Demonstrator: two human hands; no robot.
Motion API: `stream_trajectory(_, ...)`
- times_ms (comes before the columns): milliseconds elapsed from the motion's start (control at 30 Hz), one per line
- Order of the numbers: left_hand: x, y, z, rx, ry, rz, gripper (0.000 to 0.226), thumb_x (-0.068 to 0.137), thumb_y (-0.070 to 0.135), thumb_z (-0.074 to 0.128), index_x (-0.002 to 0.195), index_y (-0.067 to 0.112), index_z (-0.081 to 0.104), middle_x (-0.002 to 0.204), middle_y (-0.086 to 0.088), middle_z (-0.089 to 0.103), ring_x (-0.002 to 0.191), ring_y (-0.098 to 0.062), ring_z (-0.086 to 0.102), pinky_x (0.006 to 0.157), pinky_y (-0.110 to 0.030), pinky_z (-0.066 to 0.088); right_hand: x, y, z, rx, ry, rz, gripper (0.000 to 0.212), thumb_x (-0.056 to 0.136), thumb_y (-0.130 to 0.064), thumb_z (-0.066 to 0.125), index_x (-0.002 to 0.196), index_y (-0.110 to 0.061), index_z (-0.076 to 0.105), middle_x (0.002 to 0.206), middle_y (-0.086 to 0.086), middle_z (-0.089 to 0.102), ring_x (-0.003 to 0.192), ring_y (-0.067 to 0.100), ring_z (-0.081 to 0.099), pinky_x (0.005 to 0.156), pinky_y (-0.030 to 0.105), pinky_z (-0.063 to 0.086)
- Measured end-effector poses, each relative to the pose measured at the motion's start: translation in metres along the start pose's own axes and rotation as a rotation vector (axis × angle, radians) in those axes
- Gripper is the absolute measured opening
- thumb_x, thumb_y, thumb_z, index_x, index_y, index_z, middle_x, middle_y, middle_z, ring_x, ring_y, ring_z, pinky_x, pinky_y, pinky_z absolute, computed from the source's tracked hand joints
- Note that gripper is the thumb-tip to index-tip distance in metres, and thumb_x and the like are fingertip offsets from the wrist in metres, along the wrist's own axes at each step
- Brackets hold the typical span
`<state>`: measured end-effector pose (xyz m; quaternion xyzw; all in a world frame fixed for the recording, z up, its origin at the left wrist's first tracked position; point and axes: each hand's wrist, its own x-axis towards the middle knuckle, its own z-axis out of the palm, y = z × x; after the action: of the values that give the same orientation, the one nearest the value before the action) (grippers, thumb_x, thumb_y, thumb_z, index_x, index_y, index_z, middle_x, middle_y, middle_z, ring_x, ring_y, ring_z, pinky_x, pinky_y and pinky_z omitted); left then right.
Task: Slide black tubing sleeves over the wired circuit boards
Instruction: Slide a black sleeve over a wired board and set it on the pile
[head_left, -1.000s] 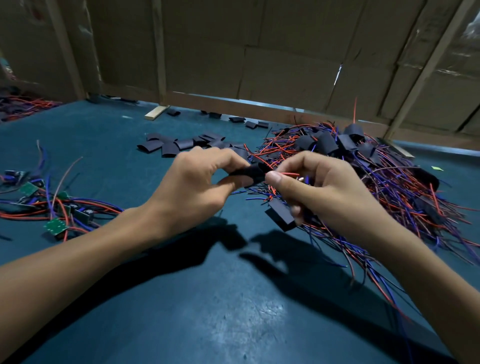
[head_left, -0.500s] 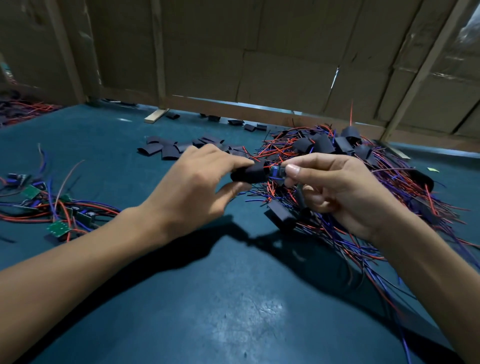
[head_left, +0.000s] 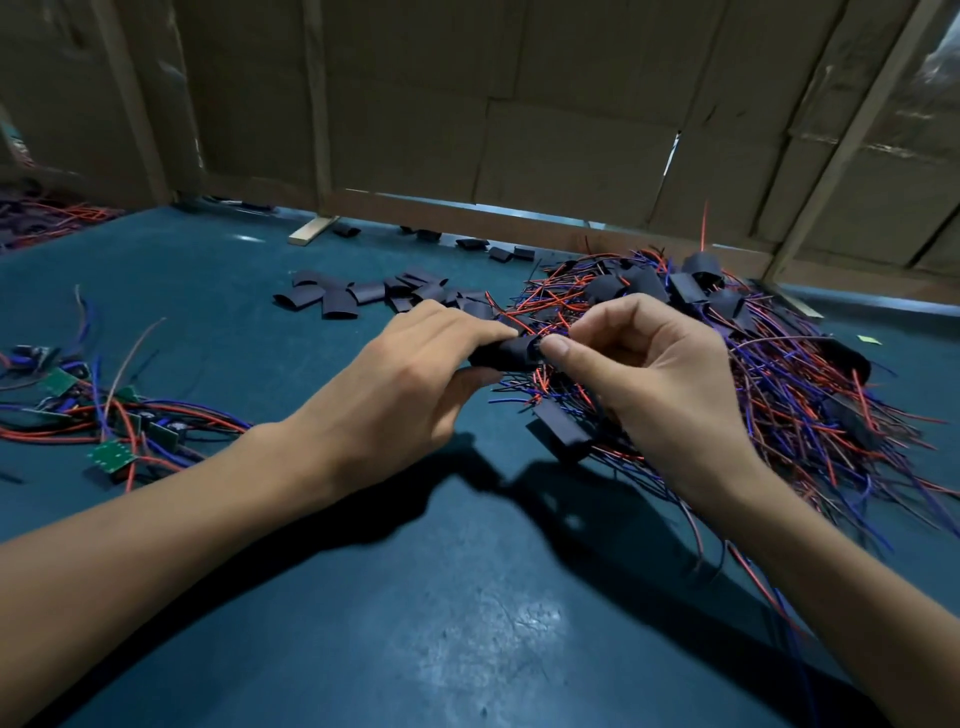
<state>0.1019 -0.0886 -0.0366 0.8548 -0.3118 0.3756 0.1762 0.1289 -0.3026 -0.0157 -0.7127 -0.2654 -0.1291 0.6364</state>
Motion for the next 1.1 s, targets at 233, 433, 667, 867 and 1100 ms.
stream_trajectory(233,0.0,0.006,0.002,-0.048,-0.006,-0.002,0.03,0.095,0.006,0.067,0.123,-0.003,0.064,0.113,-0.011,0.069,0.099,-0.031,0.062,0.091,-0.039,0.05,-0.003,0.0,0.001,-0.048,-0.046,0.025,0.018,0.085,-0.022,0.079,0.093,-0.016,0.064,0.08,-0.003,0.067,0.063,0.013,0.055,0.056,0.025,0.045)
stream_trajectory(433,0.009,-0.009,-0.015,0.04,-0.095,0.029,0.052,0.097,0.036,0.067,0.137,0.005,0.058,0.121,-0.006,0.068,0.107,-0.025,0.061,0.098,-0.036,0.047,0.004,-0.008,-0.007,-0.069,-0.073,0.003,0.017,0.081,-0.011,0.082,0.098,-0.011,0.078,0.083,-0.003,0.077,0.066,0.001,0.063,0.064,0.014,0.049)
stream_trajectory(667,0.0,-0.069,-0.096,0.66,-0.981,-1.073,0.12,0.053,0.105,0.019,0.152,0.038,0.031,0.16,-0.008,0.031,0.147,-0.037,0.027,0.116,-0.057,0.026,0.034,-0.004,-0.071,-0.658,0.475,-0.183,0.028,0.09,-0.032,0.069,0.117,-0.027,0.068,0.097,-0.008,0.068,0.086,0.009,0.068,0.084,0.027,0.055)
stream_trajectory(867,-0.015,-0.077,-0.121,0.537,-0.914,-1.315,0.096,0.09,0.075,0.009,0.15,0.008,0.041,0.156,-0.018,0.039,0.142,-0.034,0.039,0.114,-0.039,0.028,0.036,0.022,-0.078,-0.898,0.366,0.011,0.029,0.095,-0.027,0.062,0.119,-0.011,0.063,0.108,0.013,0.07,0.102,0.036,0.065,0.095,0.045,0.049)
stream_trajectory(1100,-0.061,-0.021,-0.065,0.414,-0.687,-1.054,0.097,0.071,0.094,-0.007,0.14,0.04,0.035,0.152,-0.002,0.035,0.141,-0.038,0.029,0.107,-0.067,0.026,0.037,0.029,-0.073,-0.992,0.392,0.083,0.034,0.099,-0.031,0.055,0.123,-0.009,0.06,0.127,0.025,0.052,0.122,0.042,0.047,0.105,0.053,0.037)
